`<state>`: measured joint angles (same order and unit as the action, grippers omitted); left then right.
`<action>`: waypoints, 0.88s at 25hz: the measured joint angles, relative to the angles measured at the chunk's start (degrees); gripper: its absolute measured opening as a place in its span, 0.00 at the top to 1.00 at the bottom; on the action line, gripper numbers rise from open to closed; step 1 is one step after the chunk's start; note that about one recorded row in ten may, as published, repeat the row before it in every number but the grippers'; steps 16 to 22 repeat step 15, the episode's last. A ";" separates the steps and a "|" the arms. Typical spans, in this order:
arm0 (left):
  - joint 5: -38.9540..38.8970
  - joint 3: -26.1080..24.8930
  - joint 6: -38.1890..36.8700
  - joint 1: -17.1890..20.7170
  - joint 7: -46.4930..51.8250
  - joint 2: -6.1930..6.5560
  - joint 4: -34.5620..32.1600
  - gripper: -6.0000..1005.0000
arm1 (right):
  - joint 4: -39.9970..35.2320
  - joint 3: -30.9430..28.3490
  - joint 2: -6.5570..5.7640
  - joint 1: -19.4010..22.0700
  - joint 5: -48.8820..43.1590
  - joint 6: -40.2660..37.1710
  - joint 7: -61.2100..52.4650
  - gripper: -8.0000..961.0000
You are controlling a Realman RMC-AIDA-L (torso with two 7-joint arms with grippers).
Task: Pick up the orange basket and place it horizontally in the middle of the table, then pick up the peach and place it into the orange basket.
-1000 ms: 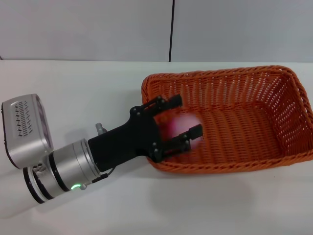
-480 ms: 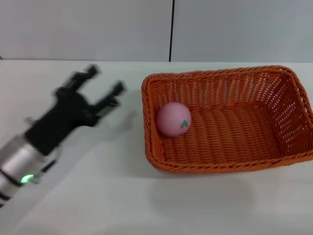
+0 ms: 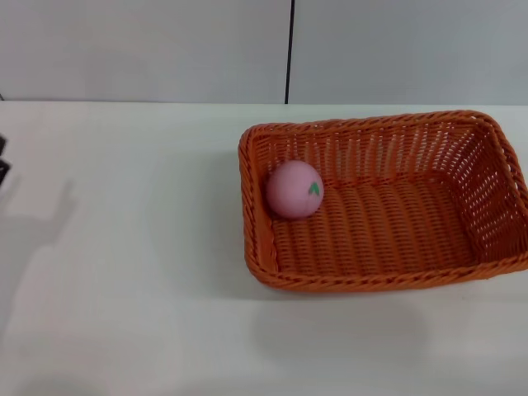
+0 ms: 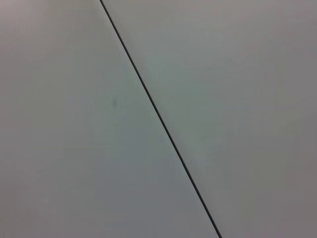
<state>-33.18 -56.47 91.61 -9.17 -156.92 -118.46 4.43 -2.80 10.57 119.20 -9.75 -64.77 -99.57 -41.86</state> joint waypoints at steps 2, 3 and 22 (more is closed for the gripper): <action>0.02 -1.89 0.04 1.08 -0.03 -0.07 -0.14 0.18 | 0.23 -0.15 0.02 -0.68 0.00 0.11 0.97 0.33; 0.01 -2.63 0.01 1.47 -0.04 -0.11 -0.24 0.18 | 0.39 -0.16 0.01 -1.07 0.00 0.24 1.32 0.33; -0.11 -5.72 -0.52 2.51 0.09 -0.19 -0.40 0.18 | 2.35 -0.17 -0.06 -3.83 0.00 -0.77 9.27 0.33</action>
